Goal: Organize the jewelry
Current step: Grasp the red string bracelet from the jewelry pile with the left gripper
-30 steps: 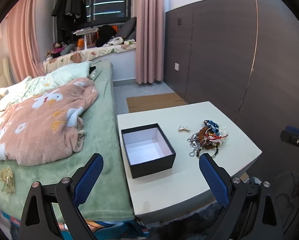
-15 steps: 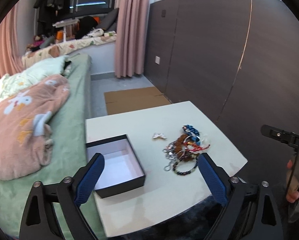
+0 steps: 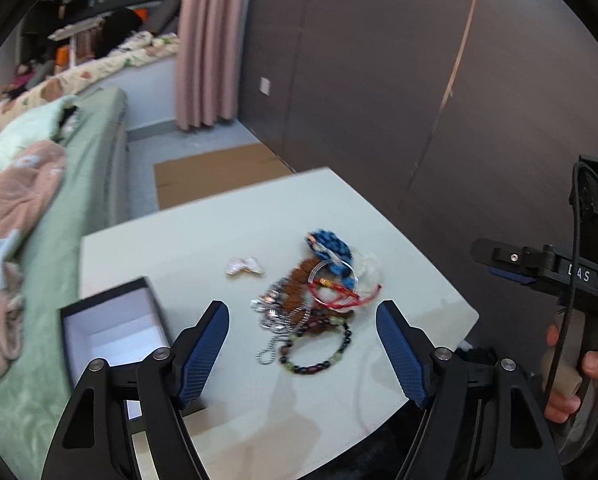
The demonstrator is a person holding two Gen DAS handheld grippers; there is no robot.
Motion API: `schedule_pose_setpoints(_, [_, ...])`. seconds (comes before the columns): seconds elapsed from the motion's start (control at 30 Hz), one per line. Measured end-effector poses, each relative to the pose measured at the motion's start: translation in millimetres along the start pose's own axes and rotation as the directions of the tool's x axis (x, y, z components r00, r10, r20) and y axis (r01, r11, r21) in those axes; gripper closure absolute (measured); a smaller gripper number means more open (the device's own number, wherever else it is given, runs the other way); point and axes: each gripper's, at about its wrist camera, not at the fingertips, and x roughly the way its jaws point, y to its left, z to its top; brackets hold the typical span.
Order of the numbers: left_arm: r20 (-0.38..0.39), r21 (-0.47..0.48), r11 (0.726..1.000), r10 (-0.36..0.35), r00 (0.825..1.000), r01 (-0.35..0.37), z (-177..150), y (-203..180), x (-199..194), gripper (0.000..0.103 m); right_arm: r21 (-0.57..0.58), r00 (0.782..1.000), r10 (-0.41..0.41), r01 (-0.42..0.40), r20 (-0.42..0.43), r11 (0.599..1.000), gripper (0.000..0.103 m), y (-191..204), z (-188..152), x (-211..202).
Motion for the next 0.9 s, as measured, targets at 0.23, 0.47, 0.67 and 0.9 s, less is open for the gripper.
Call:
schedule_pose_setpoints(0.23, [-0.087,0.067,0.997,-0.027,0.996,0.033,2.1,-18.7,45.5,0.026,0.115,0.998,0.011,-0.004,-0.059,0.993,0.01,-23.9,-3.3,15.7])
schedule_pose_setpoints(0.47, [-0.153,0.135,0.99,-0.02,0.988,0.041,1.4,-29.4,87.4,0.026,0.185,0.989,0.021,0.006,-0.144,0.983,0.01,-37.7,-9.4,35.2])
schedule_pose_setpoints(0.67, [-0.163,0.124,0.99,-0.051,0.985,0.072,-4.1,-23.6,104.7,0.061,0.216,0.979,0.042,0.002,-0.2,0.976,0.01,-40.3,-13.9,54.6])
schedule_pose_setpoints(0.9, [-0.082,0.049,0.987,-0.148,0.986,0.152,4.4,-12.9,88.6,0.097,0.198,0.971,0.028,0.021,-0.239,0.98,0.01,-36.4,-15.8,73.7])
